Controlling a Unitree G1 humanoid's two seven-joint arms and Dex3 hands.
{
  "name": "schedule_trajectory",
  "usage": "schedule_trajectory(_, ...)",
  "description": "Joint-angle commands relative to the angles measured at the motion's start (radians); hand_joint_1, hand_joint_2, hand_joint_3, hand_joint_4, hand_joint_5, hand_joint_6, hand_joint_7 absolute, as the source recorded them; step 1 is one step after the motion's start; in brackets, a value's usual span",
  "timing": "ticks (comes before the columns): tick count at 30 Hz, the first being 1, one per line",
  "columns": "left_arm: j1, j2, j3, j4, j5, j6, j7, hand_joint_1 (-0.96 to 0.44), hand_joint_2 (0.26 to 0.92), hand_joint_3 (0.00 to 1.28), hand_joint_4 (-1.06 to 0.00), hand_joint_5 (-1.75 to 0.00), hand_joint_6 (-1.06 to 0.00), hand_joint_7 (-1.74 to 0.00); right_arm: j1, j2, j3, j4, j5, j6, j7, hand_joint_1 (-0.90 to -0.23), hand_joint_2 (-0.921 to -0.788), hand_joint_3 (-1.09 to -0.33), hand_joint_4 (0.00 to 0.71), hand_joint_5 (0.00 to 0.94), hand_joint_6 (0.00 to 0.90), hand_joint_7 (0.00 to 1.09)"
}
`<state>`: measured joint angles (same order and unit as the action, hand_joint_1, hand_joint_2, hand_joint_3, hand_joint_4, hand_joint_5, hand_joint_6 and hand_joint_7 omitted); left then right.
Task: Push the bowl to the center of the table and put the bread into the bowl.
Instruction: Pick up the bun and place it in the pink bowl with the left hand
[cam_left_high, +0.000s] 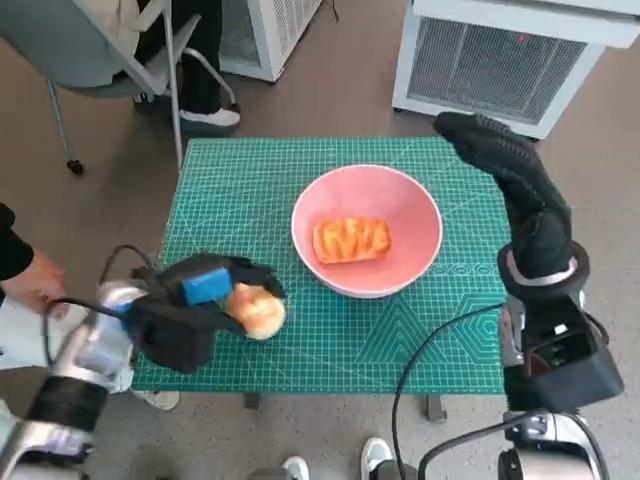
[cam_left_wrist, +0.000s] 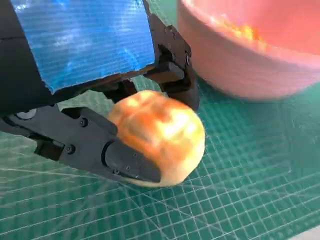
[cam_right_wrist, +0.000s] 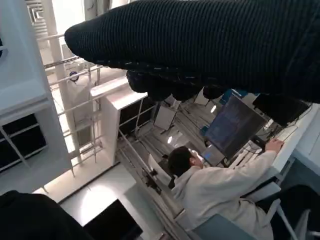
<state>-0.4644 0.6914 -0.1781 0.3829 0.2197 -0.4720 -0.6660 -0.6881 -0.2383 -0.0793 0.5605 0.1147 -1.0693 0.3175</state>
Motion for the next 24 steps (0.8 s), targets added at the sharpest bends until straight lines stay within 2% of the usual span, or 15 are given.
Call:
schedule_trajectory(1, -0.001, 0.022, 0.102, -0.121, -0.096, 0.011, 0.022, 0.00, 0.921, 0.10, -0.67, -1.16, -0.59, -1.23, 0.008, -0.003, -0.001, 0.016, -0.004, 0.001, -0.003, -0.559, -0.921, -0.791, 0.253, 0.000, 0.062, 0.47)
schedule_trajectory(7, -0.049, -0.022, 0.185, -0.220, -0.138, 0.007, 0.115, 0.00, 0.920, 0.08, -0.66, -1.14, -0.62, -1.23, 0.005, -0.003, 0.000, 0.024, 0.005, -0.001, 0.002, -0.555, -0.921, -0.791, 0.253, 0.000, 0.061, 0.47)
schedule_trajectory(12, -0.125, -0.090, 0.194, -0.258, -0.108, -0.001, 0.214, 0.00, 0.920, 0.06, -0.68, -1.10, -0.65, -1.21, 0.000, -0.001, 0.001, 0.031, 0.010, -0.002, 0.005, -0.554, -0.921, -0.791, 0.253, 0.000, 0.061, 0.47)
schedule_trajectory(18, -0.239, -0.183, 0.134, -0.215, -0.014, -0.037, 0.313, 0.00, 0.920, 0.04, -0.70, -1.08, -0.67, -1.19, -0.006, 0.001, 0.001, 0.040, 0.010, -0.006, 0.004, -0.562, -0.921, -0.789, 0.254, 0.000, 0.059, 0.47)
schedule_trajectory(24, -0.355, -0.249, 0.045, -0.096, 0.072, -0.080, 0.339, 0.00, 0.920, 0.03, -0.71, -1.06, -0.68, -1.18, -0.009, 0.003, -0.001, 0.043, 0.006, -0.008, -0.001, -0.565, -0.921, -0.787, 0.254, 0.000, 0.060, 0.47)
